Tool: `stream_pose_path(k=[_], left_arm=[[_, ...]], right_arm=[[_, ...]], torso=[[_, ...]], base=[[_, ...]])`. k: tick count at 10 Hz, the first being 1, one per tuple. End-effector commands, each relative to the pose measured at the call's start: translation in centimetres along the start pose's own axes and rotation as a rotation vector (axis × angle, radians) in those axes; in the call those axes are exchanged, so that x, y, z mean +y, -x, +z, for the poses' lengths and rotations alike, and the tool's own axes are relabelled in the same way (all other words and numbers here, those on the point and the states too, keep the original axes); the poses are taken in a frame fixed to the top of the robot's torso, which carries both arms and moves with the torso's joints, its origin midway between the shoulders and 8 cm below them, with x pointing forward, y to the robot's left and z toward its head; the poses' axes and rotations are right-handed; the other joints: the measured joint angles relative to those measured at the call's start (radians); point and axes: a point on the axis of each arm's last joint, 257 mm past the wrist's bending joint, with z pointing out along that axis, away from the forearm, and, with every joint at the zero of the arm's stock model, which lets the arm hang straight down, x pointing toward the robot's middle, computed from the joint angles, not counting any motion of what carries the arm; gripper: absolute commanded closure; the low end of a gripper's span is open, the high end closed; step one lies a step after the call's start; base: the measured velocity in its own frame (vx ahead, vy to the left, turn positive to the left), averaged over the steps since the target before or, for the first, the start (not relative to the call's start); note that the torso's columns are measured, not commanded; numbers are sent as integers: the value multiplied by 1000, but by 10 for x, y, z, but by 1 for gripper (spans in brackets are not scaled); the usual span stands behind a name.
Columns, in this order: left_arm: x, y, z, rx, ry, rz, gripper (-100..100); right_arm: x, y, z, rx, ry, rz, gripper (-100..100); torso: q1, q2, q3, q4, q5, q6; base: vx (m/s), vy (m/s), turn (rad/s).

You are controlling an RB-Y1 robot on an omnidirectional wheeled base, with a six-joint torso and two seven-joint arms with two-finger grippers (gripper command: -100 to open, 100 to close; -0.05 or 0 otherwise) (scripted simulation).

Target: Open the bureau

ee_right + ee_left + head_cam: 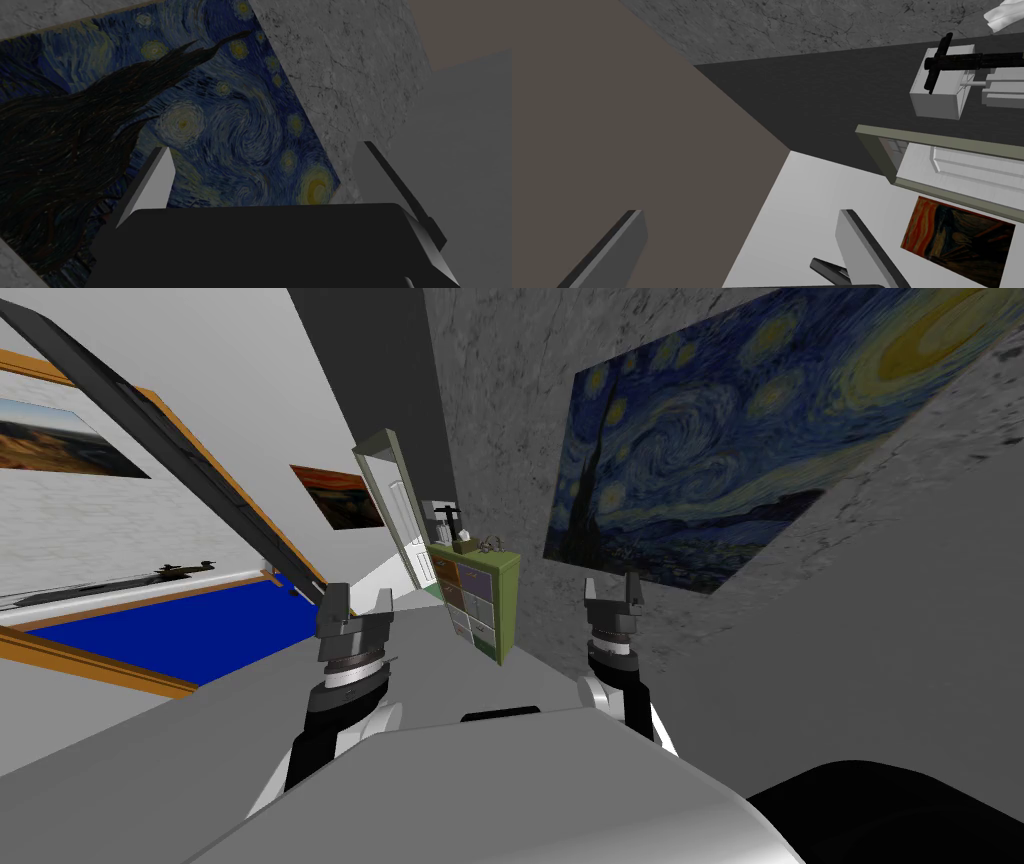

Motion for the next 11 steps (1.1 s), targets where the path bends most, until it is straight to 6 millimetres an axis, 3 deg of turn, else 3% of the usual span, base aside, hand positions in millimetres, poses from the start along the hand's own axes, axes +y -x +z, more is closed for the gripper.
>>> stream_pose_path(k=[1,9,10,11], left_arm=[[0,0,0,0,0,0,0],[0,0,0,0,0,0,0],[4,-5,-1,31,5,5,-100],[7,-9,-2,53,10,9,-100]], right_arm=[[0,0,0,0,0,0,0],[0,0,0,0,0,0,0],[0,0,0,0,0,0,0],[0,0,0,0,0,0,0]], torso=[[0,41,-82,41,0,0],[0,618,-1234,617,0,0],[0,691,-1382,691,0,0],[0,725,-1451,724,0,0]], base=[[0,0,0],[0,0,0],[13,3,-21],[22,5,-29]])
